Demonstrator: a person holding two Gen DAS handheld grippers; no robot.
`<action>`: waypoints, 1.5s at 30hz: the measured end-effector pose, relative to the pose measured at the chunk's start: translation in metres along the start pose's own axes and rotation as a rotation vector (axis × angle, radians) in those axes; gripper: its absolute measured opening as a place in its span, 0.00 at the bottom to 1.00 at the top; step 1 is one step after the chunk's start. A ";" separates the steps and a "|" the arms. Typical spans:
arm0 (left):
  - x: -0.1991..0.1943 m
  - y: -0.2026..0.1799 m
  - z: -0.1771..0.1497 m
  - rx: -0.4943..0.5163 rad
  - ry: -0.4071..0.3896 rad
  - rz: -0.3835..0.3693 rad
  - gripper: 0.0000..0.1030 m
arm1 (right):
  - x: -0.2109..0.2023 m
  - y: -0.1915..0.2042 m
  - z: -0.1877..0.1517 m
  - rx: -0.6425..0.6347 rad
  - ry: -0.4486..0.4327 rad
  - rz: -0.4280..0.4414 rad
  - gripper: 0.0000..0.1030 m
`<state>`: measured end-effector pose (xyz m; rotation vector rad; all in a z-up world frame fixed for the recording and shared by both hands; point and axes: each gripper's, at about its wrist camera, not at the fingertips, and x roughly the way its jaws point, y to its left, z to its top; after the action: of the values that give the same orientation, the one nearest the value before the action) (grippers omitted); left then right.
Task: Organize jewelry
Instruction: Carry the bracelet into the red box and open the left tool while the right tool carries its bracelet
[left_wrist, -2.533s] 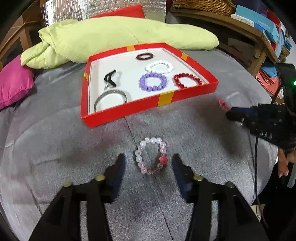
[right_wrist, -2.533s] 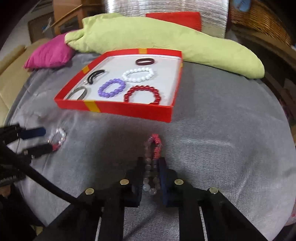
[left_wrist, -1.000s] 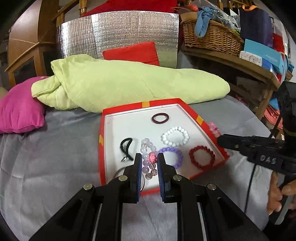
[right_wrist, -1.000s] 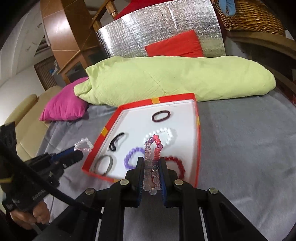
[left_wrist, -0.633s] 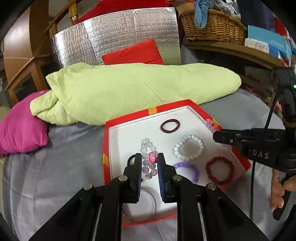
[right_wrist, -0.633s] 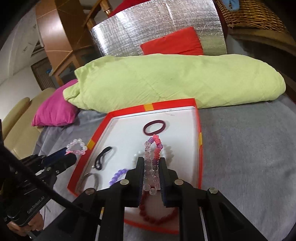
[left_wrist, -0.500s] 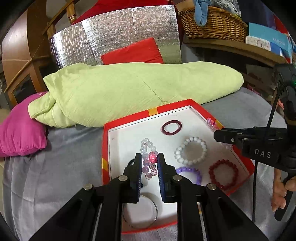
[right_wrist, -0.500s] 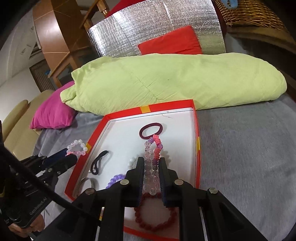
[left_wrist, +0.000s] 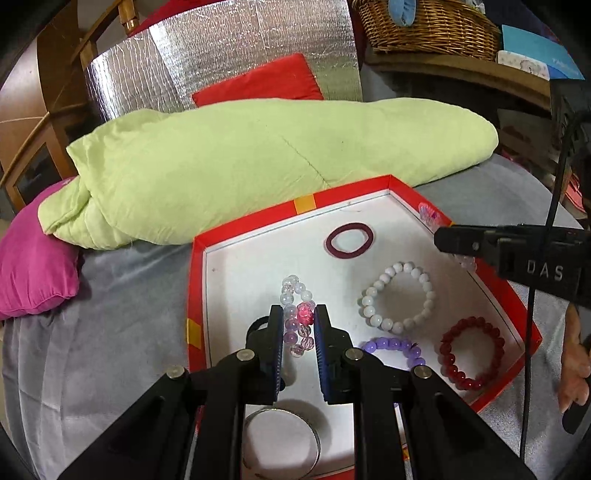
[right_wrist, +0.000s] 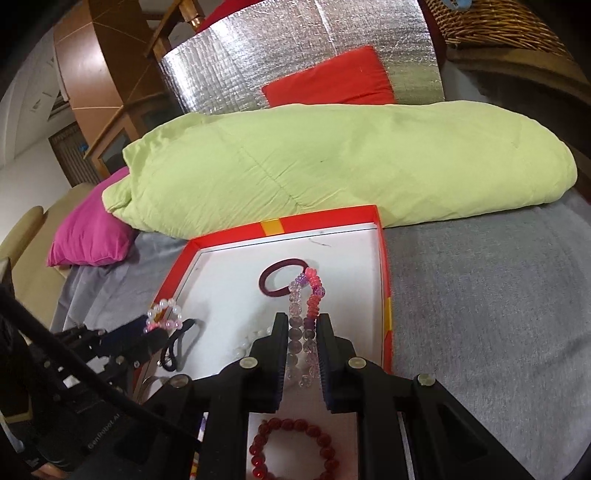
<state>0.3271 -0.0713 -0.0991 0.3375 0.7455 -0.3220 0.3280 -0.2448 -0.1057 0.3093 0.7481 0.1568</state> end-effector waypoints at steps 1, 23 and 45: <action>0.002 0.000 0.000 0.001 0.002 -0.001 0.17 | 0.001 -0.001 0.001 0.002 0.001 -0.001 0.16; 0.034 -0.003 0.007 -0.019 0.057 -0.066 0.17 | 0.022 -0.018 0.010 0.061 0.040 -0.023 0.16; 0.046 -0.001 0.002 -0.028 0.096 -0.059 0.17 | 0.032 -0.021 0.005 0.068 0.071 -0.049 0.17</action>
<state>0.3596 -0.0809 -0.1298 0.3069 0.8547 -0.3522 0.3552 -0.2582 -0.1294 0.3513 0.8321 0.0961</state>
